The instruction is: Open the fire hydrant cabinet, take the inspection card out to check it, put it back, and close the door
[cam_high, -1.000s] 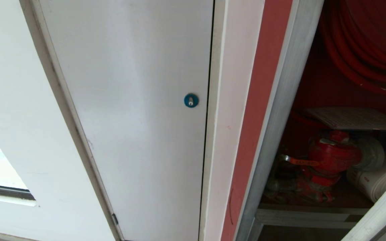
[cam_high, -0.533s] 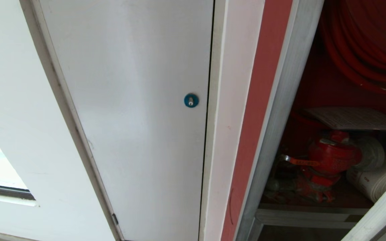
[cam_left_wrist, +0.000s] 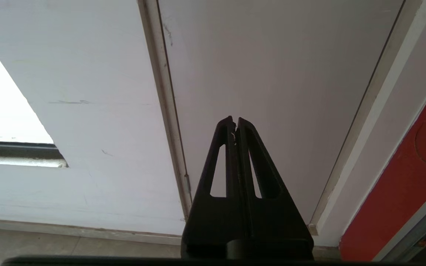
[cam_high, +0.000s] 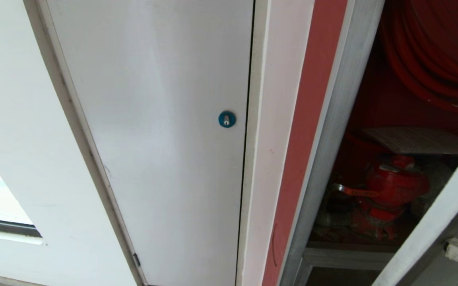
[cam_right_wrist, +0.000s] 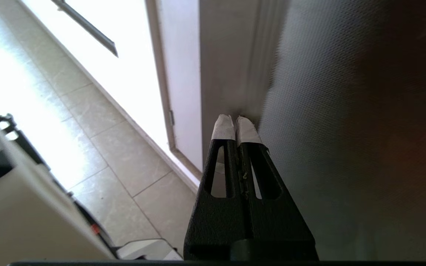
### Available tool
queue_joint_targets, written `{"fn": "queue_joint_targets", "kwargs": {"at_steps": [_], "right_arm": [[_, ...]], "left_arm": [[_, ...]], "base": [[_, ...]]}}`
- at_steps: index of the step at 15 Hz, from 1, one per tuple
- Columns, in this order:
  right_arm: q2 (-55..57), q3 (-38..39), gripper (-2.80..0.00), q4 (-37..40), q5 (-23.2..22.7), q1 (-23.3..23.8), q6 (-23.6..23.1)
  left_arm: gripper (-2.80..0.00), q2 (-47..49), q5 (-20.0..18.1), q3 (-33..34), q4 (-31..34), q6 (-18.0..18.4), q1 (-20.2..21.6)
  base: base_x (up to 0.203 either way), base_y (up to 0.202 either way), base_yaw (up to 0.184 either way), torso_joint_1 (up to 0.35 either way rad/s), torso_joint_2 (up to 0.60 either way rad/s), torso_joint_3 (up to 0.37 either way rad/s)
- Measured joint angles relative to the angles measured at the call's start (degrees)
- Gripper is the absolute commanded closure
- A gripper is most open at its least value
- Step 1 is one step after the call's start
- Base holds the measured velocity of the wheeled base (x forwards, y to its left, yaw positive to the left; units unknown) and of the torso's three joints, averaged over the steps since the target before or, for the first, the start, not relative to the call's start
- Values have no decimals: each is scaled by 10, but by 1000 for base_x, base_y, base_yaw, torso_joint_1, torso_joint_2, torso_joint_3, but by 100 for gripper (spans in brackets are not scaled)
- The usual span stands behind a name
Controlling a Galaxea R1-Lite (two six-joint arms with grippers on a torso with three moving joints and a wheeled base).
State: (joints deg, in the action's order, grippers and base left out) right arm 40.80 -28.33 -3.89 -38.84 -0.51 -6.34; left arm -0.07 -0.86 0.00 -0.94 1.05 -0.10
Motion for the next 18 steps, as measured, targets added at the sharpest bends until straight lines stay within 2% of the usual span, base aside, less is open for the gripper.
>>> {"fn": "queue_joint_targets", "kwargs": {"at_steps": [7, 18], "right_arm": [[149, -15, 0, -125, 23, 0, 0], [340, -76, 0, -236, 80, -6, -1]], "left_arm": [[0, 0, 0, 0, 0, 0, 0], [0, 0, 0, 0, 0, 0, 0]], "base": [[0, 0, 0, 0, 0, 0], [0, 0, 0, 0, 0, 0]]}}
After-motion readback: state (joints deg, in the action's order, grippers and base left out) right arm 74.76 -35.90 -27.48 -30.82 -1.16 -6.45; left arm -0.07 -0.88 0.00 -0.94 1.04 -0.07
